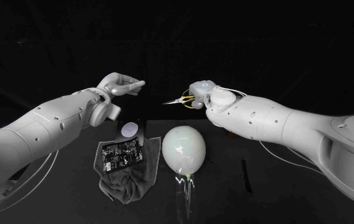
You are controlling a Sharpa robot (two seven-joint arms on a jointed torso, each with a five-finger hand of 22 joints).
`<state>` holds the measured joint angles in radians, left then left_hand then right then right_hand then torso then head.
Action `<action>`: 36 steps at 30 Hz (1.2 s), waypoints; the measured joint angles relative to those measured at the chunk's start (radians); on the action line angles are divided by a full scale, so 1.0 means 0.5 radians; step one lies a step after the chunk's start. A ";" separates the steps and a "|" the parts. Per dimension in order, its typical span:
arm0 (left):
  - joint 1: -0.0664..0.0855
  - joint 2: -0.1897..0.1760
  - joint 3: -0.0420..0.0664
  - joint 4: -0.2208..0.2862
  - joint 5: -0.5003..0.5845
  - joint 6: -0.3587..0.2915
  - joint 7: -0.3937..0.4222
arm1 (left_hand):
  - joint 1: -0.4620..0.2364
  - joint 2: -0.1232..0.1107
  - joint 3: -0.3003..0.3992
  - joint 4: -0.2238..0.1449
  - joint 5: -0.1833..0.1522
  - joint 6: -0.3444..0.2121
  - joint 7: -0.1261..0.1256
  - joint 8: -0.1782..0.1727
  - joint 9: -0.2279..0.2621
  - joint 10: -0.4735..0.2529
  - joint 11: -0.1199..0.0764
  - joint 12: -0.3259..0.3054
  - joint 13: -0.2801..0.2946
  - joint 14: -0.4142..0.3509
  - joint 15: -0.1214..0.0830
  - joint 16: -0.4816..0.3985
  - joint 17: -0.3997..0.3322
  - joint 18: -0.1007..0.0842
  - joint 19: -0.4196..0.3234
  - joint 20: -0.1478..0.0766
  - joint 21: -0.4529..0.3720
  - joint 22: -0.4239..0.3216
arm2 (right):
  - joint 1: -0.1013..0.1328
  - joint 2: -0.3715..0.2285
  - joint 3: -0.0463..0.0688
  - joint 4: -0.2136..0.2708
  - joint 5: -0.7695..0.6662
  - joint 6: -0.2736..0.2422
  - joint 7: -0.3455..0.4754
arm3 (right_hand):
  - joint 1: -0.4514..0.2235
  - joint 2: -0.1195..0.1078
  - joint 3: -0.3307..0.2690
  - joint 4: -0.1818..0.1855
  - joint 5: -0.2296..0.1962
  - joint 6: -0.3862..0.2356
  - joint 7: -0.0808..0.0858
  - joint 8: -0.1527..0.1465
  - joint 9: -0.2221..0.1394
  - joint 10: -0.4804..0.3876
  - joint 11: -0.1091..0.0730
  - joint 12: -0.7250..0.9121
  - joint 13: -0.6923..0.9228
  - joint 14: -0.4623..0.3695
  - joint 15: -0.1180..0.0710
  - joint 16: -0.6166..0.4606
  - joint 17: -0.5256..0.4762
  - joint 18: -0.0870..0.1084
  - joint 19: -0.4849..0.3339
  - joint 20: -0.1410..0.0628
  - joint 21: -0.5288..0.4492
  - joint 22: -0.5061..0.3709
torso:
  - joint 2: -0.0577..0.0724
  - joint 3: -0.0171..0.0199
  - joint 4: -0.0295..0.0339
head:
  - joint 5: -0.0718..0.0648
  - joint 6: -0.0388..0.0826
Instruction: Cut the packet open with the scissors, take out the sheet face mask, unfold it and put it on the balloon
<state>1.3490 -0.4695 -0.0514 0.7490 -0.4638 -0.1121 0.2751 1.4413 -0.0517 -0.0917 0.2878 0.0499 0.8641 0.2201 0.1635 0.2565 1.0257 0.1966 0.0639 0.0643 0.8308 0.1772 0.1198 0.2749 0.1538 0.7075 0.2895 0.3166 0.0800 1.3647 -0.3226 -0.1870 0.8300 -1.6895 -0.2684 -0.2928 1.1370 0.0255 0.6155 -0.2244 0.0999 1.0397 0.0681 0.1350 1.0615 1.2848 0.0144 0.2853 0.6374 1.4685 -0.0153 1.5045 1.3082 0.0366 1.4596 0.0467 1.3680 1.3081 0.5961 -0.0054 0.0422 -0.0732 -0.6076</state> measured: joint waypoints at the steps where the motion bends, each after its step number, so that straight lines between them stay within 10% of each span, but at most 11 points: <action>1: 0.002 0.012 0.000 -0.002 -0.017 0.001 0.000 | 0.008 -0.008 -0.008 0.004 0.000 -0.001 0.000 -0.004 -0.001 -0.005 -0.005 0.000 0.000 0.000 0.000 0.000 0.000 0.000 0.000 0.000 0.000 0.000 | 0.000 0.014 0.000 -0.004 -0.029 0.001 -0.003 | 0.010 -0.010 0.002 0.001 -0.006 0.000 0.000 0.000 0.007 0.000 0.000 0.000 0.000 0.000 0.000 0.000 0.000 0.000 0.000 0.000 0.000 0.000 | 0.002 -0.0004 0.000 | -0.001 0.002; 17: 0.016 0.182 0.001 -0.019 -0.437 0.098 -0.038 | 0.073 0.001 -0.059 0.001 0.000 -0.029 -0.015 -0.005 -0.006 -0.014 0.000 0.000 0.002 0.036 0.000 -0.014 -0.015 -0.001 0.010 0.003 -0.016 -0.016 | -0.007 0.125 -0.002 -0.006 -0.285 -0.005 -0.026 | 0.002 -0.055 0.064 0.019 -0.023 0.000 0.000 0.000 0.038 0.005 -0.002 0.001 0.003 0.004 0.004 0.002 -0.002 -0.002 -0.001 0.001 0.000 -0.002 | 0.025 -0.0084 0.007 | 0.012 0.011; 36: 0.017 0.221 -0.003 -0.006 -0.547 0.209 -0.118 | 0.197 0.051 -0.098 -0.005 0.000 0.015 0.007 0.020 -0.004 0.051 -0.036 0.005 0.001 0.180 -0.050 0.037 0.001 -0.001 0.112 -0.004 0.016 0.006 | -0.008 0.078 -0.002 0.096 -0.331 -0.188 -0.016 | 0.000 -0.099 0.159 0.035 -0.050 0.008 0.008 0.007 0.057 0.023 0.002 -0.003 0.006 0.003 0.031 0.000 0.000 -0.016 -0.002 0.000 0.033 0.000 | 0.026 -0.0081 0.007 | 0.004 0.024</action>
<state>1.3572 -0.3592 -0.0529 0.7461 -0.7373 -0.0079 0.2162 1.5398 -0.0263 -0.1407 0.2854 0.0499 0.8714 0.2238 0.1737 0.2546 1.0512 0.1787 0.0664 0.0650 0.9206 0.1521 0.1383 0.2752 0.1532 0.7634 0.2877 0.3247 0.0828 1.3608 -0.2838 -0.1879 0.8781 -1.8549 -0.3623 -0.3007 1.1368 -0.0239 0.6947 -0.2068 0.0747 1.0437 0.0719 0.1386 1.0899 1.2963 0.0152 0.2840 0.6405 1.4702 0.0003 1.5047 1.3082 0.0286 1.4588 0.0468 1.3847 1.3081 0.6091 -0.0094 0.0459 -0.0714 -0.5955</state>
